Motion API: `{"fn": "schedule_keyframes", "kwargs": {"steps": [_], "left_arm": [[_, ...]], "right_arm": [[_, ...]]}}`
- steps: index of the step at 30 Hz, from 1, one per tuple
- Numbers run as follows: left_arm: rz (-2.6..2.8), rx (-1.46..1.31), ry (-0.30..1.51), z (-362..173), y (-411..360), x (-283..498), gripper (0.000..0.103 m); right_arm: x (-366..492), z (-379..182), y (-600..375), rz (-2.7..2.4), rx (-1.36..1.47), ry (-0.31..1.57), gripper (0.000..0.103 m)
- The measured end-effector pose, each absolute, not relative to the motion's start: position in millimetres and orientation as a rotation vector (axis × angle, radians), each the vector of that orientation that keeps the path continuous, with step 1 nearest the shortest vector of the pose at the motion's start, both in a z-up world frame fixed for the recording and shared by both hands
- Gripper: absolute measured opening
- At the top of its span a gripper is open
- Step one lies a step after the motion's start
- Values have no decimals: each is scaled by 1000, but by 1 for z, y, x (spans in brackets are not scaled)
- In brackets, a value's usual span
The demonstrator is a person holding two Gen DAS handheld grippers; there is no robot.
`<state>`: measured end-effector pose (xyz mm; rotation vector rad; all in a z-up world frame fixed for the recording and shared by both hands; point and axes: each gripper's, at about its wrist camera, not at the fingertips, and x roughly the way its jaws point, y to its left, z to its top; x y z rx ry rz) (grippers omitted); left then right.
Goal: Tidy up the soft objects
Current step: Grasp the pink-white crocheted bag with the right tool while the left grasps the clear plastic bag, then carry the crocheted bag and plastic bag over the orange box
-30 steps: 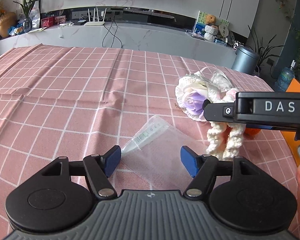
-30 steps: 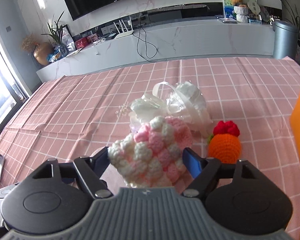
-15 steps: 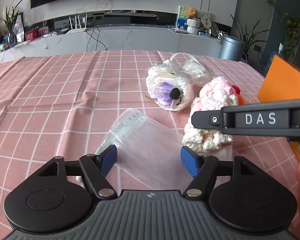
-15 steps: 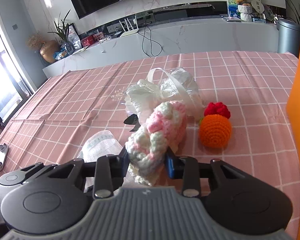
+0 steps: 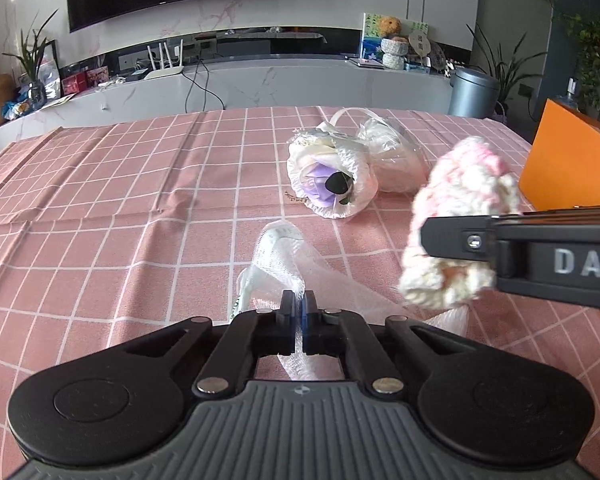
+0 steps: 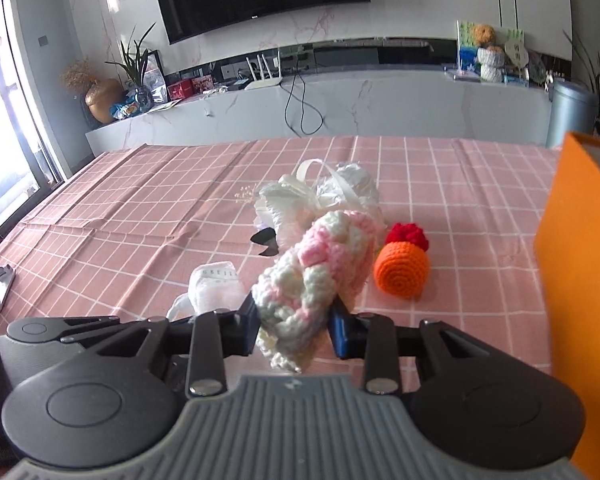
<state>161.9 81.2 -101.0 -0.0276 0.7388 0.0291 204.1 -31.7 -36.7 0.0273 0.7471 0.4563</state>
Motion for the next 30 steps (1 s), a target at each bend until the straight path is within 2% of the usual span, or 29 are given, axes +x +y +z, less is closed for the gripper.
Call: {"fn": "schedule_keyframes", "kwargs": {"steps": [15,30], "left_arm": [[37,-137,611,-48,95,125,1],[-117,-90,500,5,42,96,1]], "right_arm": [[162,-9,-61,437,-16,673,34],[116,48,-117,398,-26,508,34]]}}
